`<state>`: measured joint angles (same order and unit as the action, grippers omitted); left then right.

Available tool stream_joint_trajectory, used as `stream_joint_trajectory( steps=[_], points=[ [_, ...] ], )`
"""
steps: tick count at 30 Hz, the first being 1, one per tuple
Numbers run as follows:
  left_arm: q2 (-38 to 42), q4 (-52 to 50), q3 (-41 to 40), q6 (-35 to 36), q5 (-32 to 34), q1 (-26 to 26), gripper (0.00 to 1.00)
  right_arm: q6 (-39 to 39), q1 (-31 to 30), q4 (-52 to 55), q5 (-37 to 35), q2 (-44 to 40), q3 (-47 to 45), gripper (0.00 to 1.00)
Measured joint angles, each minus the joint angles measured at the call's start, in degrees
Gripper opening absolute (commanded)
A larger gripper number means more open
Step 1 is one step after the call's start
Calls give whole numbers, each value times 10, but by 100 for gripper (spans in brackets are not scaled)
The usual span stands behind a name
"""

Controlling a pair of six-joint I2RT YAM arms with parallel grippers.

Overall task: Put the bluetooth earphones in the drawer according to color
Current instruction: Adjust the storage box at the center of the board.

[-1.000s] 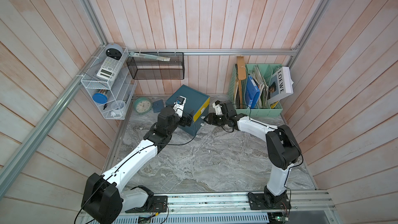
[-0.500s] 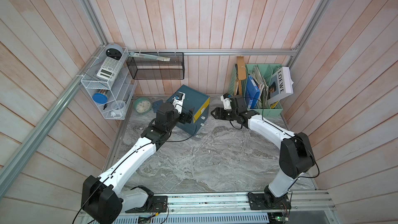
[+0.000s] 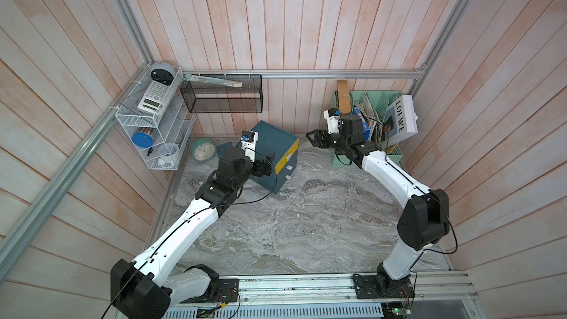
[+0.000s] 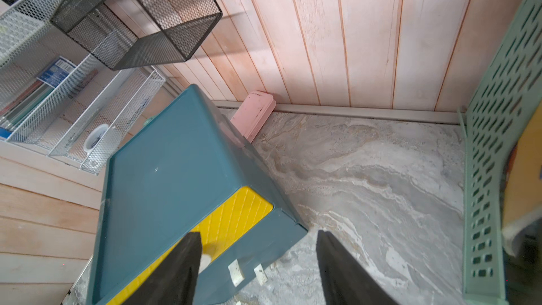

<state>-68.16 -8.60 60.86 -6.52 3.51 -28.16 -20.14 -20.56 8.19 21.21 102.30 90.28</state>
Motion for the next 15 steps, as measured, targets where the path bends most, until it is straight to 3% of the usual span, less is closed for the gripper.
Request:
stream_joint_trajectory(
  steps=[10, 15],
  points=[
    [9, 17, -66, -45, 9, 0, 100, 33, 7, 70, 117, 156, 214, 68],
    [5, 33, -75, -65, 18, 0, 100, 53, -1, 127, 143, 206, 296, 68]
  ],
)
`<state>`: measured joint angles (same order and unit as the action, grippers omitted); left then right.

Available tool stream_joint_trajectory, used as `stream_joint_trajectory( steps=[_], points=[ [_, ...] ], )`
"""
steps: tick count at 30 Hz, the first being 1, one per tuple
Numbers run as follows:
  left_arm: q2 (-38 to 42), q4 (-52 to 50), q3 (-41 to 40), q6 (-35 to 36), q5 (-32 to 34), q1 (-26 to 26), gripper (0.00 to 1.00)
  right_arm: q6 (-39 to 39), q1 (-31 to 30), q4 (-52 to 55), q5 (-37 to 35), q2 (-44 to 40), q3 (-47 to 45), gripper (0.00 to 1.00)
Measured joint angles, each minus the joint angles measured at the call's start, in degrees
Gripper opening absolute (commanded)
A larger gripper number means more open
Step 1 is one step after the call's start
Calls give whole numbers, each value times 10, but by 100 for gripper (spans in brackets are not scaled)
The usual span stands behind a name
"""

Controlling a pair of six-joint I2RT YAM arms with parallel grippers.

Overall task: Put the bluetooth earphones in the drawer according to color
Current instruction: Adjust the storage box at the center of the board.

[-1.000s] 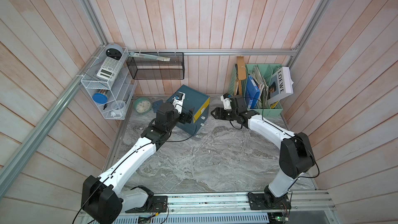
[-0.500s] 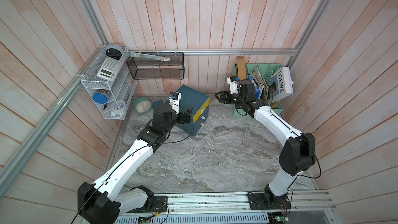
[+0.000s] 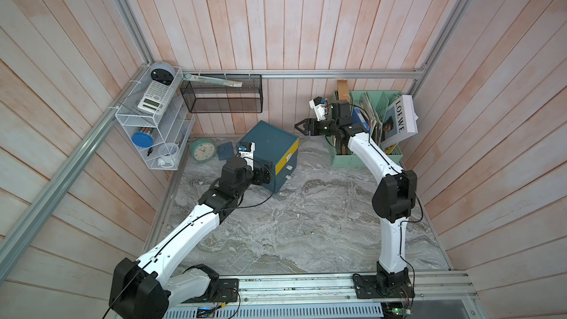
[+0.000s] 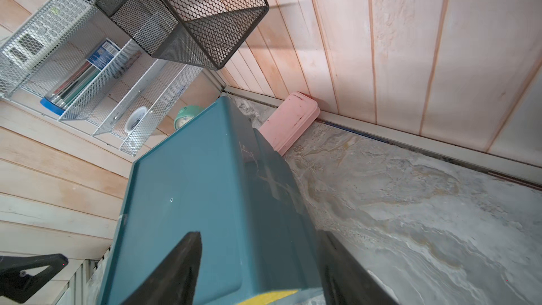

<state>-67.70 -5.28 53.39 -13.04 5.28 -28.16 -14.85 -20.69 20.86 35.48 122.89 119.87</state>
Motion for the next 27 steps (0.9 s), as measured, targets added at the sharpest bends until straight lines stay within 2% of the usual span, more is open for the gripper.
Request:
stream_joint_trajectory(
  steps=[9, 17, 24, 27],
  points=[
    [-9, 79, -51, -27, 6, 6, 100, 72, -45, 137, -1, 78, 137, 68],
    [-24, 137, -70, -33, 4, 14, 100, 97, -45, 189, -13, 91, 143, 67],
    [-54, 171, -70, -38, -8, 25, 100, 104, -46, 193, -15, 91, 142, 64],
    [-65, 174, -70, -40, -13, 26, 100, 99, -46, 169, -15, 74, 108, 61]
  ],
)
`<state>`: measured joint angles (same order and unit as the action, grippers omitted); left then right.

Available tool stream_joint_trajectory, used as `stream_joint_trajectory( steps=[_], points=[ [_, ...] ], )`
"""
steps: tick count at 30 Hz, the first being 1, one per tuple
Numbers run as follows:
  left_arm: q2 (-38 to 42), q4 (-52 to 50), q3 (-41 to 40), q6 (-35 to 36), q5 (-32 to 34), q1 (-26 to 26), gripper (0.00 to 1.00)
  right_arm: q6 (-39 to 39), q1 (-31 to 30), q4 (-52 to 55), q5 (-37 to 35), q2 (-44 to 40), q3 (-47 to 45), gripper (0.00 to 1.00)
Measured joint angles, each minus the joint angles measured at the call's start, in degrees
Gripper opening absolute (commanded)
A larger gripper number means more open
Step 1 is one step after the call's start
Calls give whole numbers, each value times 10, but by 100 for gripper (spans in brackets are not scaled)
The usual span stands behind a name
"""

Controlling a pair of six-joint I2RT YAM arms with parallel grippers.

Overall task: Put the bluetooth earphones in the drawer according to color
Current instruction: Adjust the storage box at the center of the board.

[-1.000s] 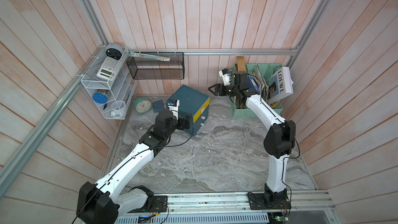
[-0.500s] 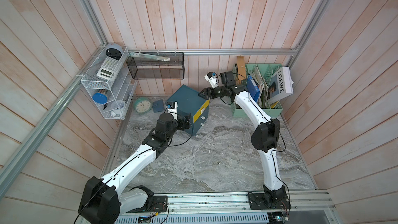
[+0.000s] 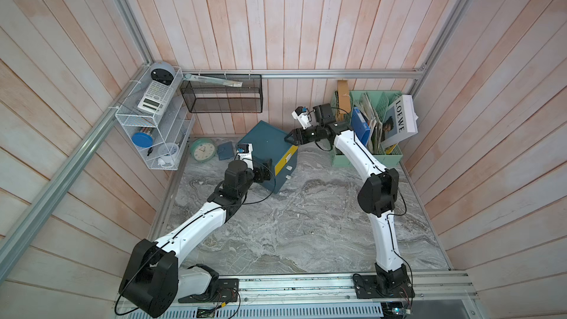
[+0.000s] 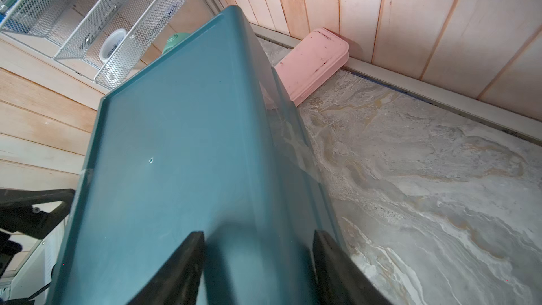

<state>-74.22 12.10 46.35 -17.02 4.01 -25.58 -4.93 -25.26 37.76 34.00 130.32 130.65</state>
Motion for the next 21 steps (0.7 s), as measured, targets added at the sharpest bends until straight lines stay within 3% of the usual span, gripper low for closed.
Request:
stream_joint_trajectory(
  steps=[7, 21],
  points=[
    [-15, 8, 4, -2, -14, 2, 100, -41, -4, -97, -7, -111, -190, 58],
    [-40, 3, 28, -1, -39, 9, 100, -87, -11, -154, -40, -256, -388, 51]
  ],
)
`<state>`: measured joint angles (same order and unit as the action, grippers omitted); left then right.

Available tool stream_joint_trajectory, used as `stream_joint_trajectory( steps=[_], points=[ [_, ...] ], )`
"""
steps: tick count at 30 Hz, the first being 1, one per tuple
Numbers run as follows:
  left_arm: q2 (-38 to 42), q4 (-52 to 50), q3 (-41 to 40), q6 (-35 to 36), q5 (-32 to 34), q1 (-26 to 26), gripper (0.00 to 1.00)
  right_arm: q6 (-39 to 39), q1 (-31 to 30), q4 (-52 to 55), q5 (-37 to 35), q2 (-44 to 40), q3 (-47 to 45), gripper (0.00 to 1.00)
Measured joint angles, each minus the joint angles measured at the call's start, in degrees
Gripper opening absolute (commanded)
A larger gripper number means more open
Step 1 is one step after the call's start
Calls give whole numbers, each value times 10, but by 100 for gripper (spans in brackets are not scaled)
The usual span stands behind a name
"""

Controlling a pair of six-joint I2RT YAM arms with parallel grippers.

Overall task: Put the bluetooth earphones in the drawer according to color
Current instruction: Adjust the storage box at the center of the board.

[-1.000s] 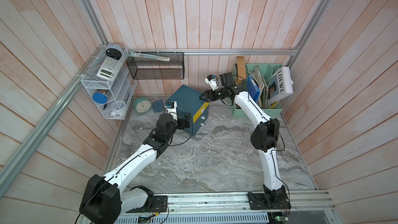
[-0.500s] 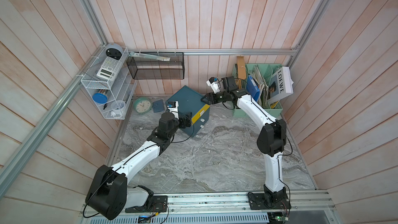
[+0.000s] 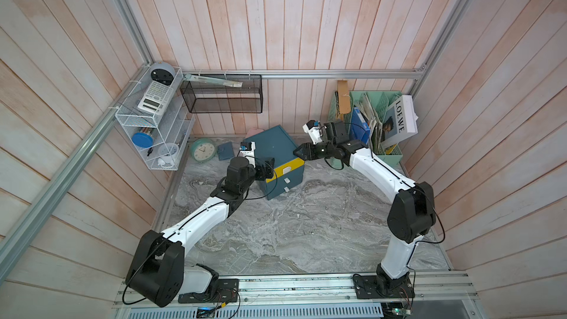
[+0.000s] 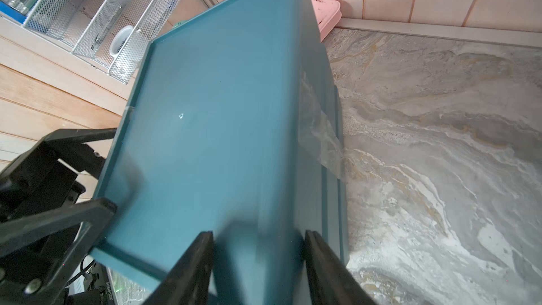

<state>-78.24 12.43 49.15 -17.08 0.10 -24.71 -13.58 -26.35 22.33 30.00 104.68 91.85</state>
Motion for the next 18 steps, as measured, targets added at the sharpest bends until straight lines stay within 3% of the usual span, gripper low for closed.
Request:
stream_joint_trajectory(
  steps=[18],
  points=[
    [-80, -40, 89, 14, -59, 4, 100, -83, -13, -112, -45, -144, -198, 51]
  ],
)
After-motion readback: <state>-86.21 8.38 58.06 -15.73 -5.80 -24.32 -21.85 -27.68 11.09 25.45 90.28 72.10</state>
